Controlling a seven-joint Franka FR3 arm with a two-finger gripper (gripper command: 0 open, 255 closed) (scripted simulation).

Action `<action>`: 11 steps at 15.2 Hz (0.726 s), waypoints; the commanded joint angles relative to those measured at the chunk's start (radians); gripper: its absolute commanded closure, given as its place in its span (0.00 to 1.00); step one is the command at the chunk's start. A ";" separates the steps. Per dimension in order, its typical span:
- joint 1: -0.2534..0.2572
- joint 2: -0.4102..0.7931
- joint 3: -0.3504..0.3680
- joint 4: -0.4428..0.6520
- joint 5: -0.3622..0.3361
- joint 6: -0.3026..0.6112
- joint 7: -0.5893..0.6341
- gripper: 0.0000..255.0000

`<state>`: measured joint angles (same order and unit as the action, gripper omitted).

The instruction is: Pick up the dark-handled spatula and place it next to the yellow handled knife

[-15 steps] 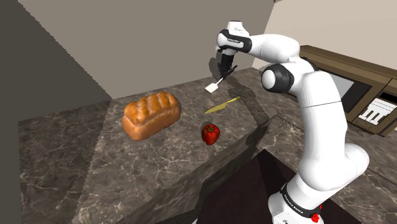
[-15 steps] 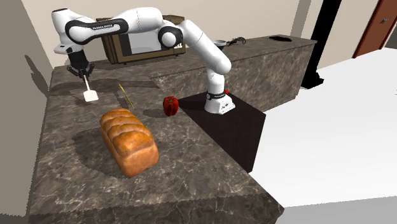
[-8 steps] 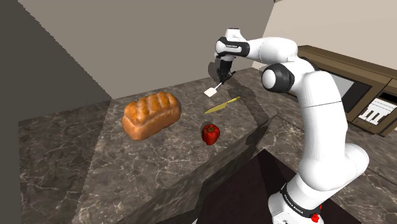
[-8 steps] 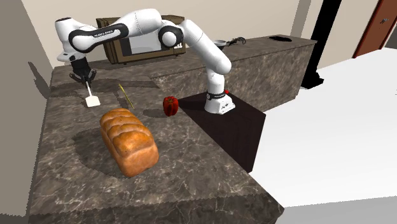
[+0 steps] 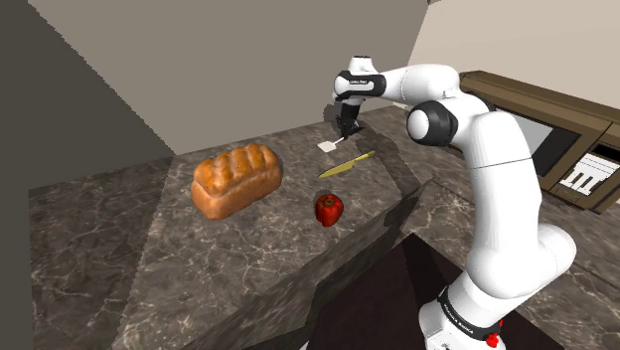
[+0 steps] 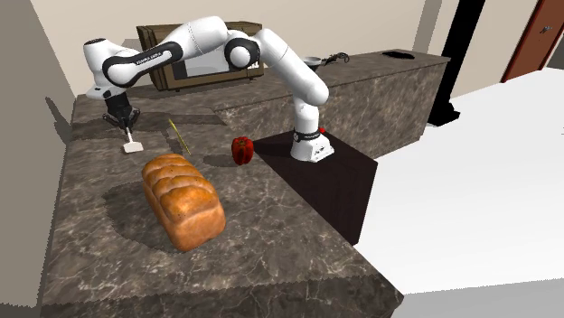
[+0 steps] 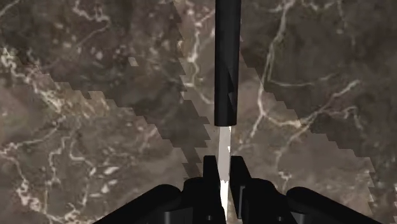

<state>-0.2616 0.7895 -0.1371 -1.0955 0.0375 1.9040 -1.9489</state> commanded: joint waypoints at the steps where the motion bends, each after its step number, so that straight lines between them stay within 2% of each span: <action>1: 0.000 0.002 0.000 -0.007 0.000 0.010 0.000 1.00; 8: 0.000 0.002 0.000 -0.007 0.000 0.010 0.000 1.00; 9: 0.000 0.002 0.000 -0.007 0.000 0.010 0.000 0.00; 11: 0.000 0.002 0.000 -0.007 0.000 0.010 0.000 0.00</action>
<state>-0.2616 0.7916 -0.1370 -1.1028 0.0376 1.9137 -1.9489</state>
